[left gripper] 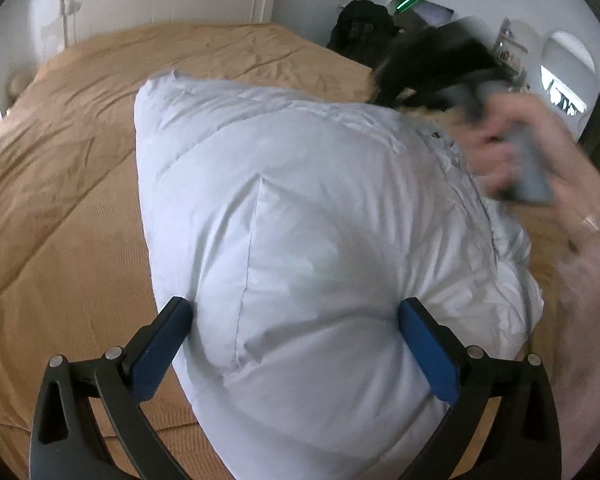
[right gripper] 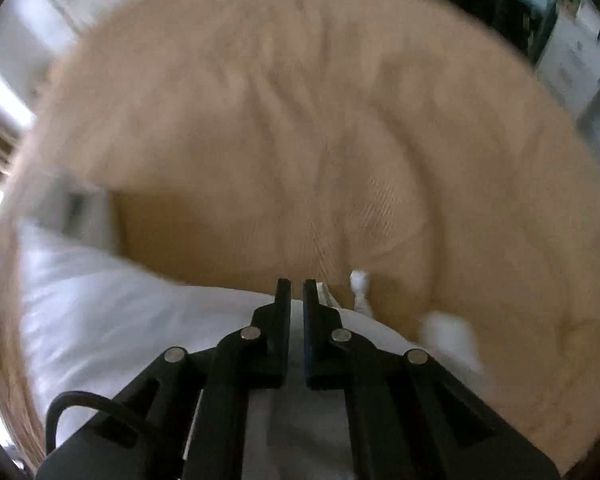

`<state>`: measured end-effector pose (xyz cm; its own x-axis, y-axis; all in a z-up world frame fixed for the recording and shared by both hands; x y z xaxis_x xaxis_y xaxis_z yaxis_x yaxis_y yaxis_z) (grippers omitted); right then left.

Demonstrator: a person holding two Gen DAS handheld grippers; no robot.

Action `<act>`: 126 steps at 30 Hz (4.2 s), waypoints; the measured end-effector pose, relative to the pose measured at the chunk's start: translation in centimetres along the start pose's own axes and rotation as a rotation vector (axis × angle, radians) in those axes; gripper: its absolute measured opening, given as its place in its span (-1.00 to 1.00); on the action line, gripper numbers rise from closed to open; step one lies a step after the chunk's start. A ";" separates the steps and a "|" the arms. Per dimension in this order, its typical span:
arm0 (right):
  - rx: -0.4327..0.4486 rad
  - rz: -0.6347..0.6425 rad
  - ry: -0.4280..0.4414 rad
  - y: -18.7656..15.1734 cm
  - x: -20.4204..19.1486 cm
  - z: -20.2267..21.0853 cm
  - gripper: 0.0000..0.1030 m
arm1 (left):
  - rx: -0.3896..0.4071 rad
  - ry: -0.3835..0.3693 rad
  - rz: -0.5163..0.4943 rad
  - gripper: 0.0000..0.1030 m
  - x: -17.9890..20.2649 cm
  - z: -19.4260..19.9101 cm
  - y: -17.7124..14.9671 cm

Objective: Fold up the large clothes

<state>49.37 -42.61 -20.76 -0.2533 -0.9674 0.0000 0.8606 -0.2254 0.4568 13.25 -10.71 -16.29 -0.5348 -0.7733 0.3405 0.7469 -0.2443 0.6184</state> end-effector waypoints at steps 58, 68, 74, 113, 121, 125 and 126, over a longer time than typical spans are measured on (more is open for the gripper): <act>0.172 -0.060 0.125 -20.1 5.8 13.7 0.99 | 0.033 0.001 0.145 0.99 -1.2 -0.5 -3.3; -0.101 -0.244 0.449 -24.2 5.6 5.1 1.00 | 0.029 -0.081 0.197 0.98 -1.6 1.4 -3.1; -0.080 -0.276 0.530 -23.0 6.7 5.3 1.00 | 0.112 -0.196 0.286 0.99 -6.9 5.2 2.0; 0.055 -0.197 0.722 -22.5 -0.6 9.0 -0.12 | 0.095 -0.198 0.435 -0.40 -23.3 4.5 17.6; -0.099 -0.172 0.710 -25.3 -9.7 0.5 0.41 | -0.003 -0.097 0.653 0.16 -36.2 2.3 10.0; -0.103 -0.166 0.704 -25.6 -9.4 0.3 0.44 | 0.004 -0.148 0.707 0.31 -37.0 2.8 9.4; -0.117 -0.162 0.711 -25.7 -9.0 0.5 0.44 | 0.002 -0.131 0.702 0.31 -37.7 3.8 9.5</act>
<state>29.32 -28.08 -32.08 -0.0674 -0.7534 -0.6541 0.8882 -0.3440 0.3047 39.06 18.35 -20.57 0.0290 -0.6713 0.7407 0.9317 0.2866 0.2232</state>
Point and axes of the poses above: each gripper's, at about its wrist camera, not at the fingertips, and z roughly against the way its jaws point, x to its right, y to its top, the point moved 5 cm from there along -z, roughly the way its jaws point, and after that the axes turned 11 degrees about -y, right-handed, at the moved point
